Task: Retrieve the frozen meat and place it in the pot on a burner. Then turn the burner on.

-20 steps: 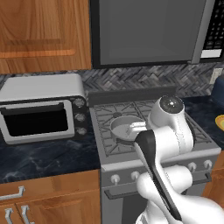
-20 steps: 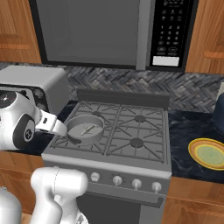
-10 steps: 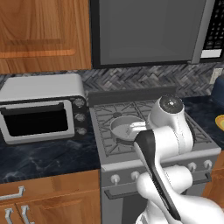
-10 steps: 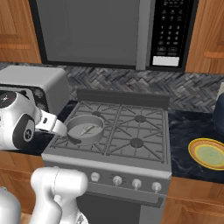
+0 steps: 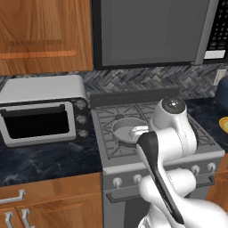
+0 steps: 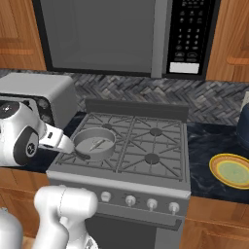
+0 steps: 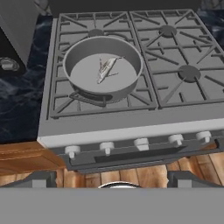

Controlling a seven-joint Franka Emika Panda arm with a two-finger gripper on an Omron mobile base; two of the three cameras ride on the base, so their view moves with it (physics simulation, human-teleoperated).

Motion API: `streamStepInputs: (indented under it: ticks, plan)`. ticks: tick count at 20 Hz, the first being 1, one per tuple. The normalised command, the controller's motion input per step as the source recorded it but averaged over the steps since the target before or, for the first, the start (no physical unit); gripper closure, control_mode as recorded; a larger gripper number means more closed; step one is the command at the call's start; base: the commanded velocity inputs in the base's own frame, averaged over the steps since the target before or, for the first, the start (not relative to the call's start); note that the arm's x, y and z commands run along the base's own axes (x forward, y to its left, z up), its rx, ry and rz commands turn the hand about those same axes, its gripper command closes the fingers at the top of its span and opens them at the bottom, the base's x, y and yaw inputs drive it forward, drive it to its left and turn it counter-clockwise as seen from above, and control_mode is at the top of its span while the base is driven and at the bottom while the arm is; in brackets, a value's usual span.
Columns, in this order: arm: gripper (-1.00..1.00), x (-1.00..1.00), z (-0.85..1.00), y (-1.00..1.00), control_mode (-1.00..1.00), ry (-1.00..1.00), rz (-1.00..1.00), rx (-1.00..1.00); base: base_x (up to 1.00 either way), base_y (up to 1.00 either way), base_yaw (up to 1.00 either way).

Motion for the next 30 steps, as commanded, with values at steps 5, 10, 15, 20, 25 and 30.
streamStepInputs:
  ticks: [5,10,15,20,25,30]
  plan:
    - [-1.00,0.00,0.00,0.00,1.00,0.00,0.00,0.00,0.00,-0.32,0.00]
    - [-1.00,0.00,0.00,0.00,1.00,0.00,0.00,0.00,0.00,-0.52,0.00]
    - [-1.00,0.00,0.00,0.00,1.00,0.00,0.00,0.00,0.00,-0.30,0.00]
    - [-1.00,0.00,0.00,0.00,1.00,0.00,0.00,0.00,0.00,0.00,0.00]
    - [-1.00,0.00,-0.06,0.43,-1.00,0.02,0.02,-0.05,0.00,0.00,0.00]
    - [-1.00,-0.27,-0.23,0.88,-1.00,0.02,0.08,-0.13,0.00,0.00,0.00]
